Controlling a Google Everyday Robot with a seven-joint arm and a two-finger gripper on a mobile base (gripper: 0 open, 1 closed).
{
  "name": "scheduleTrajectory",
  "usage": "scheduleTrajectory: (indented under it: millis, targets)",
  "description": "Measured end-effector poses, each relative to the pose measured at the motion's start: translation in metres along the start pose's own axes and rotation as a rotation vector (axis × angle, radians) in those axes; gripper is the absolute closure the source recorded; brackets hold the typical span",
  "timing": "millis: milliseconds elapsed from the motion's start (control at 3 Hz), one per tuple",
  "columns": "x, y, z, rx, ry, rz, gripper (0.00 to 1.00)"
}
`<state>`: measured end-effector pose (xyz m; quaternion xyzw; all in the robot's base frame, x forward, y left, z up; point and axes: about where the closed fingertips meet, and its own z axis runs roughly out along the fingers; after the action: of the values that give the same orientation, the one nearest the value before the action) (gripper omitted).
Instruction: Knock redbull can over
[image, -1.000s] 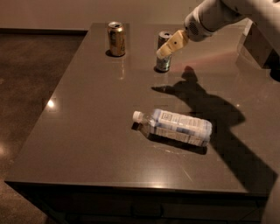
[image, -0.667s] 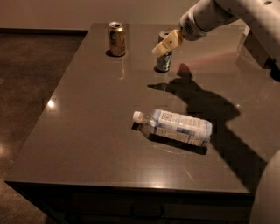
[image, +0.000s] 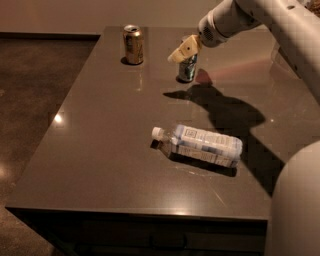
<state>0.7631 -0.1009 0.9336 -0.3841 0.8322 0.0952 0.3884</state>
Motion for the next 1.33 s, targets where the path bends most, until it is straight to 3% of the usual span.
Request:
scheduleTrajectory:
  millis: [333, 667, 1333]
  targets:
    - [-0.001, -0.001, 0.01, -0.018, 0.003, -0.005, 0.0]
    - [-0.003, -0.002, 0.014, -0.037, -0.002, -0.005, 0.16]
    - [-0.011, 0.005, 0.01, -0.087, -0.03, -0.006, 0.61]
